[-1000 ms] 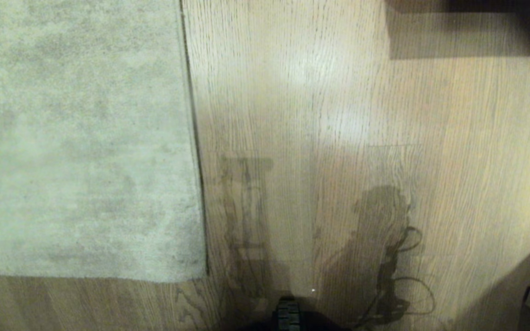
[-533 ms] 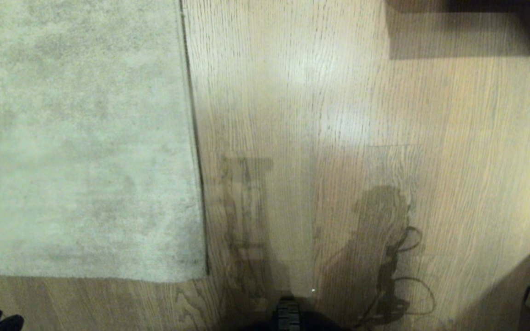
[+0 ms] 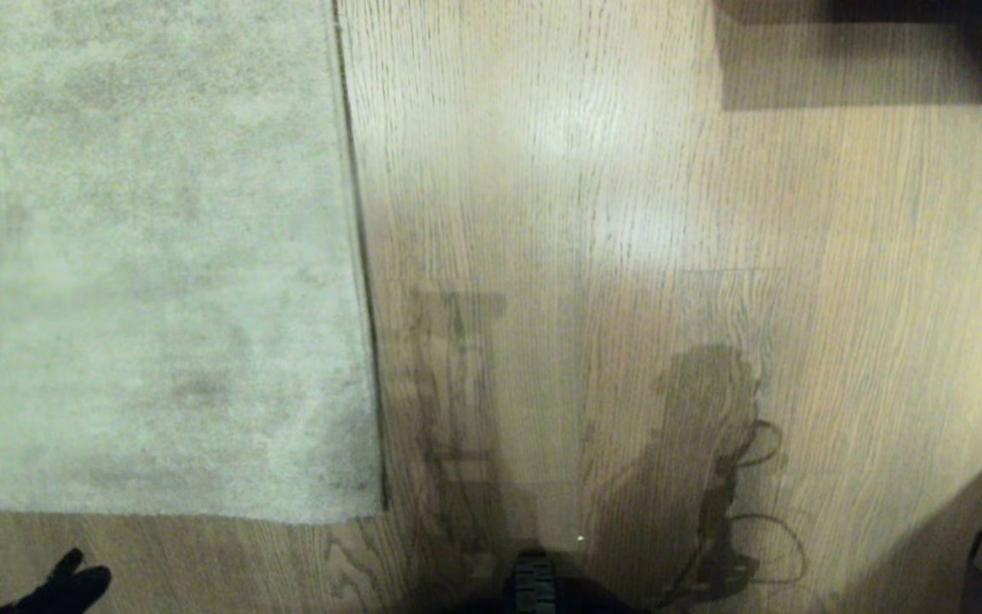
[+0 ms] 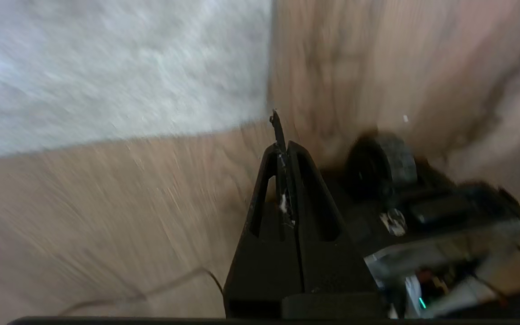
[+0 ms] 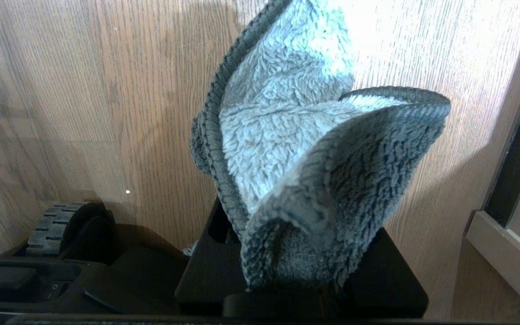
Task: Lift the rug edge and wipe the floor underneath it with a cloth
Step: Lift up the carpet
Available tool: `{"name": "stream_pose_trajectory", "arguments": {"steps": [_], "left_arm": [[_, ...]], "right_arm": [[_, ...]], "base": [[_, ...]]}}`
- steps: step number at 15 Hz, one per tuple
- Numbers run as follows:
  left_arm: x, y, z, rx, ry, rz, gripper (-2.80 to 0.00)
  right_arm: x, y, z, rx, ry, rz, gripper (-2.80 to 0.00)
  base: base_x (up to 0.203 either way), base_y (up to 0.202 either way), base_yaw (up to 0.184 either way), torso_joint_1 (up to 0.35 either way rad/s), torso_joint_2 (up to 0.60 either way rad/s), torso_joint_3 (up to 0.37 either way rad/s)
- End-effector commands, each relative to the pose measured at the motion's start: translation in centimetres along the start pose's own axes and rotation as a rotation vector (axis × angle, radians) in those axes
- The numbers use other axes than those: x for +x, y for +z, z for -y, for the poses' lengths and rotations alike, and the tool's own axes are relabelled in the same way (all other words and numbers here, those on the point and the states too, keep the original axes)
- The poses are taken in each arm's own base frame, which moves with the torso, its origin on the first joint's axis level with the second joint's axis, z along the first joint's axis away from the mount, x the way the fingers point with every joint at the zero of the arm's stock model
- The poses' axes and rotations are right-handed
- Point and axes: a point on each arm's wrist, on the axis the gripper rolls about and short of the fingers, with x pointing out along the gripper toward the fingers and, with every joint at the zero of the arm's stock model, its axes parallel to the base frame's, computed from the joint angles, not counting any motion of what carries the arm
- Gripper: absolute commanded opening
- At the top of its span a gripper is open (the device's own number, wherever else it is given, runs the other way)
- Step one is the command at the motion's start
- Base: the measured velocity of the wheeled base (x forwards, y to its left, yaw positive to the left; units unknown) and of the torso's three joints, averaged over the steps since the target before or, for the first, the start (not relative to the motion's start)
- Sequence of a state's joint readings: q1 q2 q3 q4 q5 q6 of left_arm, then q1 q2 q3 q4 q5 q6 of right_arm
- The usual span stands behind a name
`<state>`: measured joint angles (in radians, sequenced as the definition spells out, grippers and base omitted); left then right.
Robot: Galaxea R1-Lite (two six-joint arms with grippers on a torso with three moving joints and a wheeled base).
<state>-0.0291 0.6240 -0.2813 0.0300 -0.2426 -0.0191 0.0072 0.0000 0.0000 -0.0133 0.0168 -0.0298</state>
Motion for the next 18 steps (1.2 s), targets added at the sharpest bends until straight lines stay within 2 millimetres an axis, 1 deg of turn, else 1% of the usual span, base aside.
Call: {"name": "stream_pose_trajectory", "arguments": {"steps": [1, 5, 8, 11, 14, 16, 18], "left_arm": [[2.4, 0.4, -0.3, -0.019, -0.039, -0.132, -2.80], [6.6, 1.1, 0.0, 0.012, -0.134, -0.247, -2.80], [10.3, 1.3, 1.2, 0.063, -0.191, -0.299, -2.80], [14.0, 1.9, 2.9, 0.126, -0.160, -0.304, -2.80], [17.3, 2.7, 4.0, 0.146, -0.129, -0.252, -2.80], [19.0, 2.7, 4.8, 0.174, -0.044, -0.224, -2.80], [19.8, 2.7, 5.5, 0.191, -0.010, -0.207, -2.80]], "right_arm": [[0.0, 0.0, 0.0, -0.001, 0.001, -0.001, -2.80], [0.0, 0.0, 0.0, -0.001, 0.001, -0.001, -2.80], [0.0, 0.0, 0.0, -0.001, 0.001, -0.001, -2.80], [0.0, 0.0, 0.0, -0.001, 0.001, -0.001, -2.80], [0.0, 0.0, 0.0, -0.001, 0.001, -0.001, -2.80], [0.0, 0.0, 0.0, -0.001, 0.001, -0.001, -2.80], [0.0, 0.0, 0.0, -0.001, 0.001, -0.001, -2.80]], "base": [[0.000, 0.000, 0.000, 0.000, 0.00, 0.000], [0.000, 0.000, 0.000, 0.000, 0.00, 0.000], [0.000, 0.000, 0.000, 0.000, 0.00, 0.000], [0.000, 0.000, 0.000, 0.000, 0.00, 0.000], [0.000, 0.000, 0.000, 0.000, 0.00, 0.000], [0.000, 0.000, 0.000, 0.000, 0.00, 0.000], [0.000, 0.000, 0.000, 0.000, 0.00, 0.000]]}}
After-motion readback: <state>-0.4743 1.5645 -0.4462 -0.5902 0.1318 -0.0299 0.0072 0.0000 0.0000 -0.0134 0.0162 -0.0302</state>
